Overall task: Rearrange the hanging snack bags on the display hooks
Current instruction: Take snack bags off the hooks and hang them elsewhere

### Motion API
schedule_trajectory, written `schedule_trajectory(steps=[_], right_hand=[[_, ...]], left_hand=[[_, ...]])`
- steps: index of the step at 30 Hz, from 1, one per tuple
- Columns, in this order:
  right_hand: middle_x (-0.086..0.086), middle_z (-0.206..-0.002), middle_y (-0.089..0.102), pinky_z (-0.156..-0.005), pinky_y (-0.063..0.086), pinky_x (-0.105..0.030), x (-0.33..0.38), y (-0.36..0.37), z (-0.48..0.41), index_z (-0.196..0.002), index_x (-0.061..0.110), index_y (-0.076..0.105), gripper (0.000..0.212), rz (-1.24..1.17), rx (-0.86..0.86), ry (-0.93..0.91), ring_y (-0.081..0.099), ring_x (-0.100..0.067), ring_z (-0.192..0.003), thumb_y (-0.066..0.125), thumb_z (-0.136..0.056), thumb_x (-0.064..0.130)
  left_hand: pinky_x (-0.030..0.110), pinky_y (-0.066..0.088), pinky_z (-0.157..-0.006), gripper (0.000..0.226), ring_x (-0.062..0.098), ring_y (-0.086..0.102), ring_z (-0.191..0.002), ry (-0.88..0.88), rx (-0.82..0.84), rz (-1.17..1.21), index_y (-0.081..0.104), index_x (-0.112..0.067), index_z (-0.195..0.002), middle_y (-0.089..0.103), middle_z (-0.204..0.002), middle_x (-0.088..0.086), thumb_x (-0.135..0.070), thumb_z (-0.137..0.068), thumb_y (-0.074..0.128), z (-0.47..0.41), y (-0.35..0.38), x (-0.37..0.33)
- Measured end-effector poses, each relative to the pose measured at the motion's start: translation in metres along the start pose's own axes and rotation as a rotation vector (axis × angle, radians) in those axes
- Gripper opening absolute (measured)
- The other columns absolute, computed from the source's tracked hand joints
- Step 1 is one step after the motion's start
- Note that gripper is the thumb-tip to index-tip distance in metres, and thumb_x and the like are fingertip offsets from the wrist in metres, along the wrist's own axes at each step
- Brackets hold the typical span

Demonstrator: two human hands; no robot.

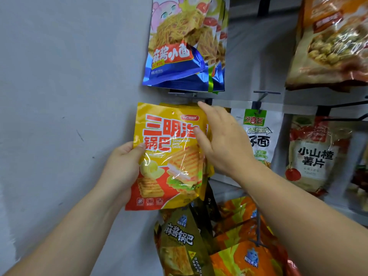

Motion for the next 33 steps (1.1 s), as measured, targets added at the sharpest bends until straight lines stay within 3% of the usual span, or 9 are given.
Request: schedule_trajectory(steps=[5,10,17,20,22,24,26,28,33], right_hand=[[-0.001,-0.171,0.024,-0.121,0.026,-0.052,0.01,0.003,-0.005,-0.156,0.036,0.041,0.065,0.184,0.109,-0.054,0.024,-0.027,-0.156,0.034,-0.099,0.066],[0.005,-0.175,0.006,-0.129,-0.001,-0.052,0.016,0.016,-0.01,-0.162,0.037,0.025,0.076,0.272,0.296,-0.123,-0.003,-0.024,-0.162,0.019,-0.097,0.074],[0.005,-0.175,-0.003,-0.128,-0.008,-0.057,0.019,0.032,-0.018,-0.164,0.041,0.009,0.08,0.33,0.429,-0.175,-0.009,-0.024,-0.161,0.025,-0.096,0.08],[0.004,-0.175,-0.007,-0.127,-0.008,-0.059,0.019,0.039,-0.021,-0.164,0.045,0.007,0.081,0.357,0.445,-0.176,-0.01,-0.025,-0.161,0.023,-0.093,0.083],[0.003,-0.175,-0.01,-0.126,-0.008,-0.061,0.016,0.044,-0.021,-0.164,0.045,0.007,0.084,0.387,0.46,-0.162,-0.01,-0.027,-0.161,0.02,-0.091,0.085],[0.002,-0.174,-0.014,-0.125,-0.009,-0.063,0.011,0.049,-0.019,-0.164,0.045,0.001,0.086,0.418,0.461,-0.154,-0.012,-0.028,-0.161,0.018,-0.09,0.087],[0.0,-0.173,-0.019,-0.124,-0.011,-0.065,0.006,0.054,-0.015,-0.163,0.045,-0.006,0.087,0.446,0.444,-0.15,-0.016,-0.031,-0.16,0.014,-0.09,0.088],[-0.002,-0.173,-0.02,-0.123,-0.014,-0.065,0.003,0.057,-0.009,-0.163,0.044,-0.009,0.087,0.453,0.412,-0.139,-0.02,-0.033,-0.159,0.008,-0.089,0.086],[-0.003,-0.174,-0.011,-0.122,-0.015,-0.065,-0.001,0.061,0.01,-0.164,0.042,-0.001,0.091,0.381,0.331,-0.134,-0.018,-0.033,-0.159,0.007,-0.087,0.089]], left_hand=[[0.047,0.062,-0.08,0.021,0.029,0.077,-0.073,-0.046,0.037,0.004,0.073,-0.008,-0.107,0.08,-0.096,0.018,-0.02,-0.107,0.055,-0.019,0.016,0.0],[0.042,0.063,-0.072,0.02,0.028,0.077,-0.069,-0.084,0.035,-0.005,0.072,-0.008,-0.108,0.081,-0.09,0.014,-0.019,-0.105,0.057,-0.03,0.018,0.005],[0.042,0.062,-0.068,0.017,0.029,0.077,-0.068,-0.125,0.044,-0.014,0.073,-0.011,-0.103,0.081,-0.086,0.012,-0.02,-0.104,0.059,-0.036,0.018,0.01],[0.048,0.064,-0.073,0.016,0.031,0.078,-0.073,-0.102,0.039,-0.036,0.073,-0.01,-0.106,0.08,-0.093,0.016,-0.021,-0.104,0.061,-0.04,0.018,0.01],[0.051,0.064,-0.08,0.011,0.028,0.077,-0.078,0.019,-0.009,-0.115,0.071,-0.016,-0.103,0.08,-0.099,0.015,-0.023,-0.103,0.062,-0.043,0.016,0.01],[0.05,0.061,-0.087,0.009,0.02,0.075,-0.091,0.245,-0.083,-0.363,0.063,-0.026,-0.107,0.077,-0.11,0.003,-0.03,-0.099,0.066,-0.041,0.012,0.006],[0.048,0.055,-0.098,0.033,0.02,0.066,-0.112,0.494,-0.121,-0.655,0.057,-0.027,-0.129,0.068,-0.127,0.0,-0.033,-0.097,0.066,-0.03,0.012,0.006],[0.052,0.045,-0.108,0.054,0.03,0.053,-0.13,0.678,-0.151,-0.885,0.05,-0.019,-0.147,0.054,-0.146,0.009,-0.038,-0.097,0.058,-0.016,0.014,0.009],[0.058,0.017,-0.127,0.073,0.025,0.011,-0.161,0.741,0.059,-1.167,0.029,-0.026,-0.163,0.017,-0.174,-0.002,-0.062,-0.1,0.025,-0.004,0.023,0.039]])
Point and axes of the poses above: each hand's wrist, its own z-axis away from the middle knuckle, its own y-axis out of the palm, x = y × z, the point moved 5 cm from there along -z, towards the middle knuckle
